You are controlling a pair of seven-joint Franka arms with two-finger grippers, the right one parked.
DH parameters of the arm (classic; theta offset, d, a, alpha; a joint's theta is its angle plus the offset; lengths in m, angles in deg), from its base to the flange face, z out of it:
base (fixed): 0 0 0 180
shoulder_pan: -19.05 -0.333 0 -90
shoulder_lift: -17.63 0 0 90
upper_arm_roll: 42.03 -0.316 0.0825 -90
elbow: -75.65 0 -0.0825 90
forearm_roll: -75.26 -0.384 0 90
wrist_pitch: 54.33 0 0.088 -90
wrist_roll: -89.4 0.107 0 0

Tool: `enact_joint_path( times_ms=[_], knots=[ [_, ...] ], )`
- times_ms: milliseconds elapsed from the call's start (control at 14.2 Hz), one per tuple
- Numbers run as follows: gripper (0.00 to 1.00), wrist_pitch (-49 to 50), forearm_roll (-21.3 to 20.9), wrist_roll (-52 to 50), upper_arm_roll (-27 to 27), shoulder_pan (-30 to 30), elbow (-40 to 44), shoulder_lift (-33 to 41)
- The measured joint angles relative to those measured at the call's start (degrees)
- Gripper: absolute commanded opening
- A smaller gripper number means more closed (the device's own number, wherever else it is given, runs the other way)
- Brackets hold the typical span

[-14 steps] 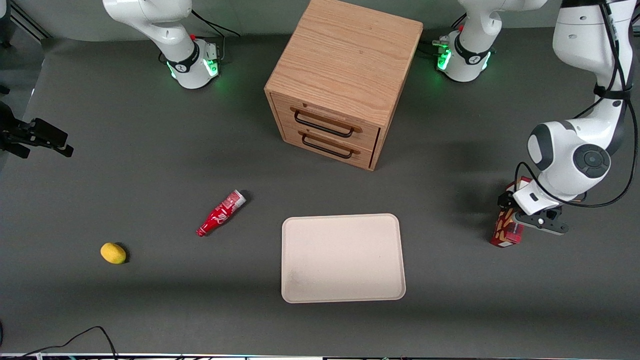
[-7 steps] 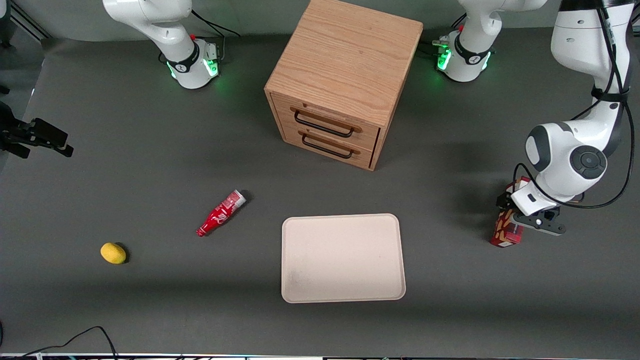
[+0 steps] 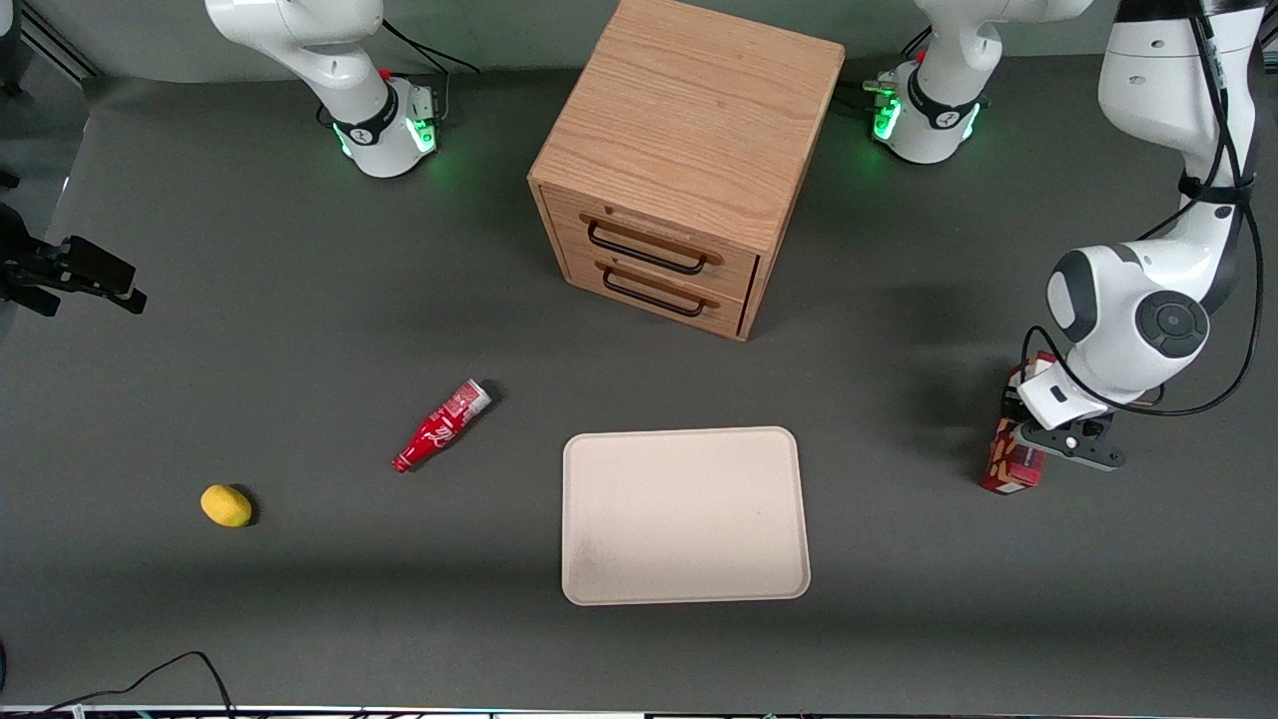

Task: Place red cookie box on tray
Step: 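Close the left gripper on the red shortbread box, then lift the box upright with the left gripper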

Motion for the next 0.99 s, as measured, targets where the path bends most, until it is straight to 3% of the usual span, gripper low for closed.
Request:
enact_joint_path(
  times_ms=[564, 776, 987],
  knots=[
    [0.00, 1.9, 0.1, 0.5, 0.0, 0.1, 0.1, 1.6],
    [0.00, 10.0, 0.2, 0.5, 0.1, 0.7, 1.2, 6.6],
    [0.00, 25.3, 0.2, 0.5, 0.1, 1.3, 6.6, 12.3]
  ],
)
